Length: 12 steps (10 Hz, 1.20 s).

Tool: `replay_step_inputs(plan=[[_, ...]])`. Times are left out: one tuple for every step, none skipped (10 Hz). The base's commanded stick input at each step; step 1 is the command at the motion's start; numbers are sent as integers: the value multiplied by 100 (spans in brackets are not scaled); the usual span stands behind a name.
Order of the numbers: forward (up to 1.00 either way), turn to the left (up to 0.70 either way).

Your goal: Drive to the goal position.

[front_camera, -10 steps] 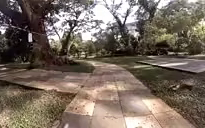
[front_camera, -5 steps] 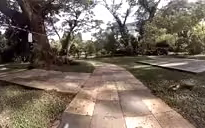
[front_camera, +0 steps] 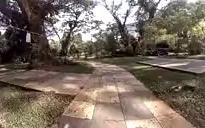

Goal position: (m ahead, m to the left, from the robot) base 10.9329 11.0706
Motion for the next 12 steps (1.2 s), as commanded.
replay_step_inputs(plan=[[70, 0], [70, 0], [70, 0], [70, 0], [70, 0], [70, 0], [70, 0], [70, 0], [70, -9], [70, -23], [70, -27], [70, -27]])
